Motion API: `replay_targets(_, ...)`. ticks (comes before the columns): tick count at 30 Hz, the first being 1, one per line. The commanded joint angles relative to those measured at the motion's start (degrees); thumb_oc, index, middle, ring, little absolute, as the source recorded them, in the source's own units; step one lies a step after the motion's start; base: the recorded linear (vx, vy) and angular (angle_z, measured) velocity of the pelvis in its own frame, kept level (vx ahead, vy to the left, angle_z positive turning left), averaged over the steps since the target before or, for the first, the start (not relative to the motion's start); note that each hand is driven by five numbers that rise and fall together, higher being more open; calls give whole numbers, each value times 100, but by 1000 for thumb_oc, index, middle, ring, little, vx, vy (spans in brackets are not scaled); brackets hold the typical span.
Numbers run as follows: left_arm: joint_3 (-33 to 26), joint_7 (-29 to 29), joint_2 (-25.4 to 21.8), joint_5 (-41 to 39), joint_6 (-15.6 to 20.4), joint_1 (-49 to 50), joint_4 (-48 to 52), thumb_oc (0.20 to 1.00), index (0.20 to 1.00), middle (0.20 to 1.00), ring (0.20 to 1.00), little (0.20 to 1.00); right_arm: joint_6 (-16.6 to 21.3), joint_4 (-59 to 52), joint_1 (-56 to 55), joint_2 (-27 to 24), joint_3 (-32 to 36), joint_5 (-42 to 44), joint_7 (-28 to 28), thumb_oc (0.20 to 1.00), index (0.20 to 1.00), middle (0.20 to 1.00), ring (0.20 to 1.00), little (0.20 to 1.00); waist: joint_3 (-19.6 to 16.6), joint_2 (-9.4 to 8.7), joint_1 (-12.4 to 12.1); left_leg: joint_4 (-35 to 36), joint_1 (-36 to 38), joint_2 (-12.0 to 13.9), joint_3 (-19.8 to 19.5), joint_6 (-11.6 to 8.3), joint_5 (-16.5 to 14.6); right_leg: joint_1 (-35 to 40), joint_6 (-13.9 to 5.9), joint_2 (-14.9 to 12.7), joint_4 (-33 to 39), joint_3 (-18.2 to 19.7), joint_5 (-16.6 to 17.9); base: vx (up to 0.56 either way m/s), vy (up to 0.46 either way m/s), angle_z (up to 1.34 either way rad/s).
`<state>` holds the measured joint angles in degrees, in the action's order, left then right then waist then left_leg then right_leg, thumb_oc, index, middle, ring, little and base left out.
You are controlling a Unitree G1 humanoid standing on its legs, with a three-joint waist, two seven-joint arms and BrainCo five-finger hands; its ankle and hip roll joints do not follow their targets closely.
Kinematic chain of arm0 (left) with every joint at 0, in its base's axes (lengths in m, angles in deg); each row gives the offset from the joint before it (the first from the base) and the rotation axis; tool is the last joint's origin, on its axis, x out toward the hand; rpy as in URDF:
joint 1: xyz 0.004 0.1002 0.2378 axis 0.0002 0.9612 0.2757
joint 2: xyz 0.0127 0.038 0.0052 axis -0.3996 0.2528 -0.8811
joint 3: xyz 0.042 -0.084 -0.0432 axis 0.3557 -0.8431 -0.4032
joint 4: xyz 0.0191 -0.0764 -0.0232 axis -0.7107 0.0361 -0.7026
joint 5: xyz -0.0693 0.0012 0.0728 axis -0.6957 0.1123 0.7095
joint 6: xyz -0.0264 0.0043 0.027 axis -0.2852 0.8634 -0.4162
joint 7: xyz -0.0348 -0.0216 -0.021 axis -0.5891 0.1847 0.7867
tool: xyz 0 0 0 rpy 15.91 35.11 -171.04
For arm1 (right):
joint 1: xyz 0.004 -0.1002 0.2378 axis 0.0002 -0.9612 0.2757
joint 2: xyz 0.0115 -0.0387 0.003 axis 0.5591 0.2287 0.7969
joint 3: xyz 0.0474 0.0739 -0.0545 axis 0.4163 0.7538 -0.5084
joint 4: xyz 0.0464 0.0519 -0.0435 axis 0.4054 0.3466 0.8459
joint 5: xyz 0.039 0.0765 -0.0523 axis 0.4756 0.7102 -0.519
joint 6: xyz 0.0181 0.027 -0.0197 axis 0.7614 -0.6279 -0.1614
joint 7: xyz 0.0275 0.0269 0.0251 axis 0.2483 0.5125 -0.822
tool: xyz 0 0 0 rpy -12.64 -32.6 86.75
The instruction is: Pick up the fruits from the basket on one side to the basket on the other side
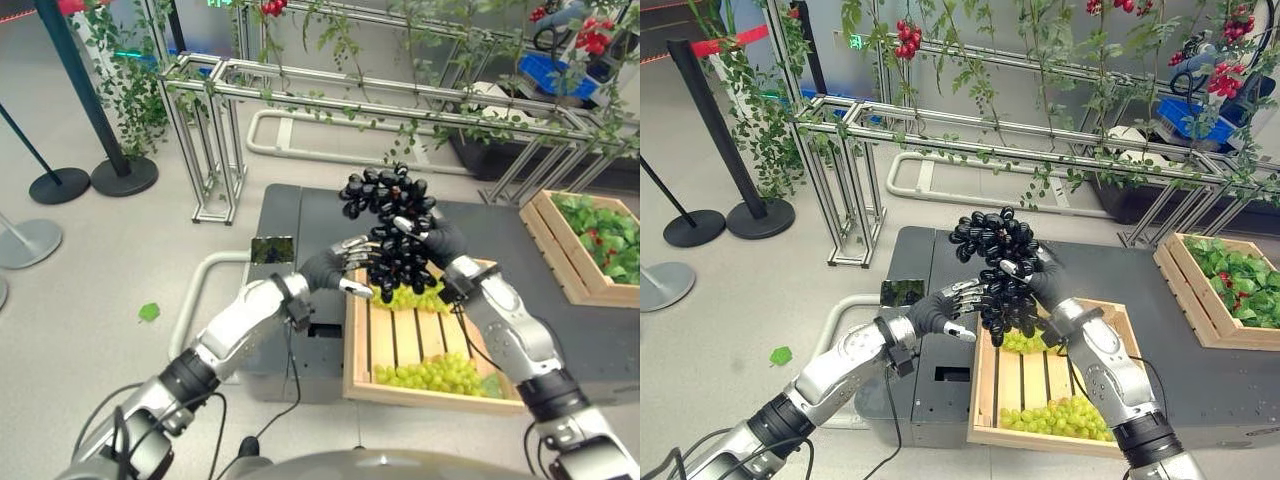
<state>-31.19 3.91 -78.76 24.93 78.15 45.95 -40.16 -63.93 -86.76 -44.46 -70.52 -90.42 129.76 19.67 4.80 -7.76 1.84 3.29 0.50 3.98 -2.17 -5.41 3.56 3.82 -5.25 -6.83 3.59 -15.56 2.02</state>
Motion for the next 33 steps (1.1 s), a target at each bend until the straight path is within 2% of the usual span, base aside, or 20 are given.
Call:
replay_targets(1,-310,41,287,-98,399,-309,-18,1000,1000,1000,1000,1000,441,-883,52,240,73,-166,-122,200,200,200,200,200,-126,-268,-112,-552,-228,-232,-166,351,-644,-313,-269,-167,-688,-37,-414,-2,-12,8)
replay_targets(21,-658,327,335,164,582,-76,-51,1000,1000,1000,1000,1000,456,-1034,71,444,-209,-385,-85,200,200,200,200,200,-88,-179,-80,-610,-204,-182,-132,343,-686,-318,-241,-129,-721,50,-469,0,-2,1)
replay_targets(33,-638,390,399,165,613,-62,-83,1000,1000,1000,1000,1000,487,-1043,315,500,-446,-529,-54,200,200,200,200,200,-100,-149,-72,-631,-156,-182,-83,360,-724,-309,-237,-121,-711,156,-469,-1,1,-2)
